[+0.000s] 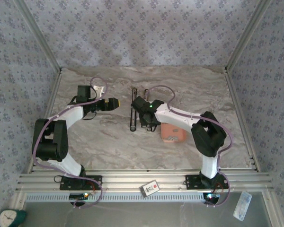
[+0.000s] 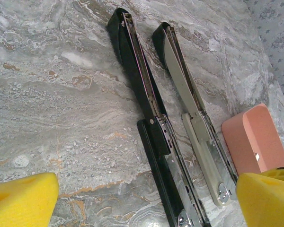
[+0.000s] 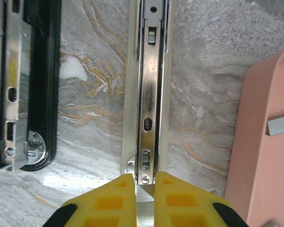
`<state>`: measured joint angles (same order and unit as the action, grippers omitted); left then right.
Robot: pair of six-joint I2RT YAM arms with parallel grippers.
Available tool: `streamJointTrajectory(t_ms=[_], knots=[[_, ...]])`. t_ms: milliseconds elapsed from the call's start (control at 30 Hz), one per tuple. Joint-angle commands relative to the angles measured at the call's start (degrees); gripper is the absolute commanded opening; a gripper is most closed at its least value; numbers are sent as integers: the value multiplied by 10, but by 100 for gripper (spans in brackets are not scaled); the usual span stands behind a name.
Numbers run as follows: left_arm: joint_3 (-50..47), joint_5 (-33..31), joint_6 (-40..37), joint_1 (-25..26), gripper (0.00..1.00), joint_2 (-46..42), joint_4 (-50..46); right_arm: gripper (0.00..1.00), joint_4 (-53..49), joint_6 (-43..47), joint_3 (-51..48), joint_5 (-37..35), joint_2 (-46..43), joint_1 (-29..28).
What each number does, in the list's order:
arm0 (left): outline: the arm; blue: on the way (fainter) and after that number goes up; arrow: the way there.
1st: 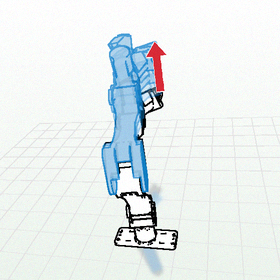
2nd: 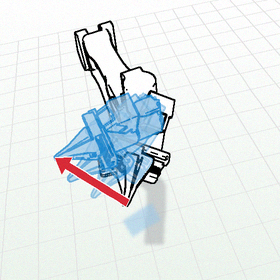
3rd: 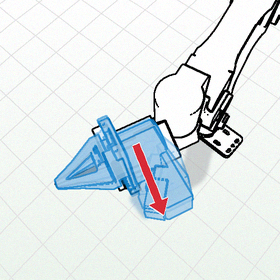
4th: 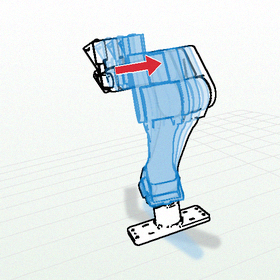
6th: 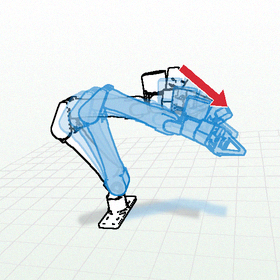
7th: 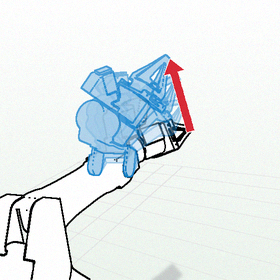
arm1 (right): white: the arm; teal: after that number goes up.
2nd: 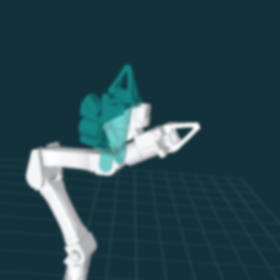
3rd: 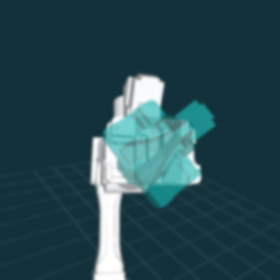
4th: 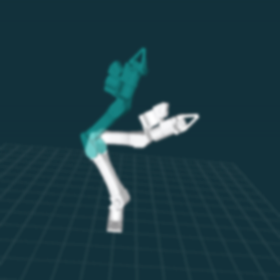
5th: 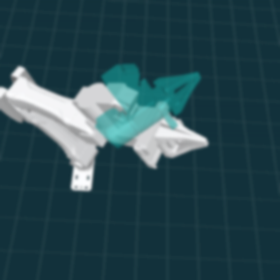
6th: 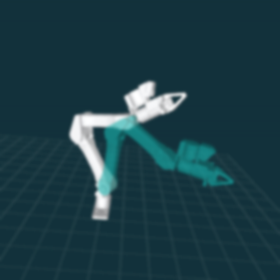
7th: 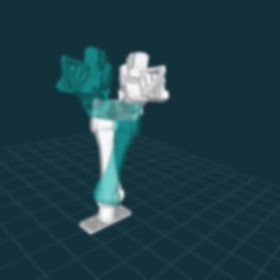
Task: Load the staples into the stapler
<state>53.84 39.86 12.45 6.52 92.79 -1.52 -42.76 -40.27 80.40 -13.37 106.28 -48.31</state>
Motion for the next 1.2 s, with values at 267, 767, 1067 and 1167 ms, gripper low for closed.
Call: streamJointTrajectory(t_ms=[267, 767, 1067, 1167], knots=[[14, 18, -9, 4, 96, -3, -5, 13, -2, -12, -3, -19, -2, 0], [12, -14, -1, 17, 96, -63, -50, 13, -40, -57, -65, -18, -72, -45], [-33, -50, 21, 20, 96, -126, -55, 13, 12, -77, -180, 31, -110, -32], [-45, -56, 28, 21, 96, -137, -51, 13, 29, -65, -192, 45, -108, -18]])
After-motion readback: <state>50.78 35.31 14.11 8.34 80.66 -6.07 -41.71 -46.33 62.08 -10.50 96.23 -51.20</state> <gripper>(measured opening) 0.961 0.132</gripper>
